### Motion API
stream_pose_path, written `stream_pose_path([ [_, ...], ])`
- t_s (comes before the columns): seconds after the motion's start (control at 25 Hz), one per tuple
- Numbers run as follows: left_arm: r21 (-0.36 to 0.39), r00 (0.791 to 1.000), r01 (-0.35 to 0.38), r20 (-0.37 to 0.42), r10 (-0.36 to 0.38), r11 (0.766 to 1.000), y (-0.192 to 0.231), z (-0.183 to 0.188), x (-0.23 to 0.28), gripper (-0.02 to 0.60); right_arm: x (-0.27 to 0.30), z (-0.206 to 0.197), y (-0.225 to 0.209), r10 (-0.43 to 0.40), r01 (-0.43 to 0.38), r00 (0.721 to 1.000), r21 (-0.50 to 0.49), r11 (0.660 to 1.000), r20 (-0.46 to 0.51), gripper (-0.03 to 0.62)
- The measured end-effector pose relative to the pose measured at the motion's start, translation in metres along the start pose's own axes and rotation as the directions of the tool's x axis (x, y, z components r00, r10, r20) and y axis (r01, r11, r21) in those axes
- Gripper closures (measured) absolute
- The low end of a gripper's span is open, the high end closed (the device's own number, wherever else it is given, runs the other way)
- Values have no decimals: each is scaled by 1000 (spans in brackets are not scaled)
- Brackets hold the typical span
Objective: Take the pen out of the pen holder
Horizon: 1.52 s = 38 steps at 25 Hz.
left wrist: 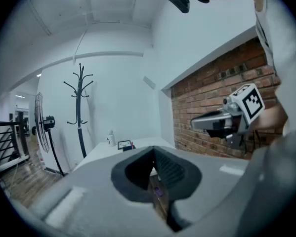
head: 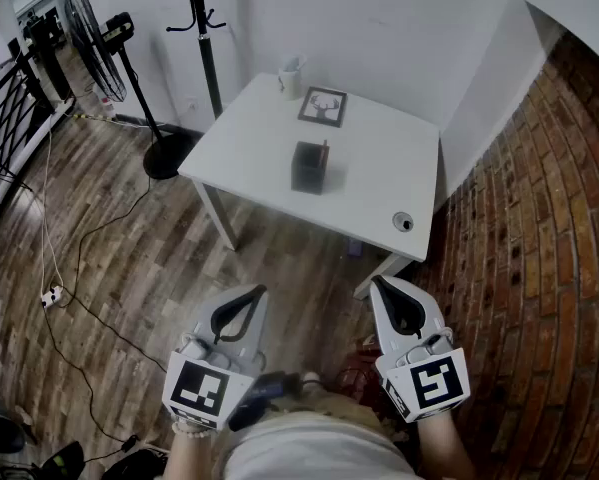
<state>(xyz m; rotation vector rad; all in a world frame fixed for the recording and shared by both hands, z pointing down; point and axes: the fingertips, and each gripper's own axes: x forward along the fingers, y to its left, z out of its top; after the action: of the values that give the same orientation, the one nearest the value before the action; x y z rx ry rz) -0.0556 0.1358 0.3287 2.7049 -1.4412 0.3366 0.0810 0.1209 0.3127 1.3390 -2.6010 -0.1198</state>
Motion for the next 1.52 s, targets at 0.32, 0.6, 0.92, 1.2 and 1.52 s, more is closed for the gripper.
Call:
stream_pose_path([
  [0.32, 7, 1000, 5, 0, -5, 1000, 3, 0, -1, 588, 2, 0, 2, 0, 0, 1000, 22, 1000, 0, 591],
  [0.6, -5, 1000, 3, -4, -3, 1000, 3, -1, -2, 588, 2, 2, 6, 11, -11, 1000, 29, 1000, 11, 591],
  [0.92, -23, 1000, 5, -1, -5, 1000, 5, -2, -6, 586, 3, 2, 10, 8, -8, 1000, 40, 999, 11, 591],
  [1.2, -32, 1000, 21, 9, -21, 999, 4, -2, -4, 491, 4, 1, 14, 11, -11, 1000, 37, 999, 3, 591],
  [1.52, -23, 999, 34, 6, -34, 999, 12, -4, -7, 491, 7, 3, 18, -14, 14, 1000, 37, 999, -6, 591],
])
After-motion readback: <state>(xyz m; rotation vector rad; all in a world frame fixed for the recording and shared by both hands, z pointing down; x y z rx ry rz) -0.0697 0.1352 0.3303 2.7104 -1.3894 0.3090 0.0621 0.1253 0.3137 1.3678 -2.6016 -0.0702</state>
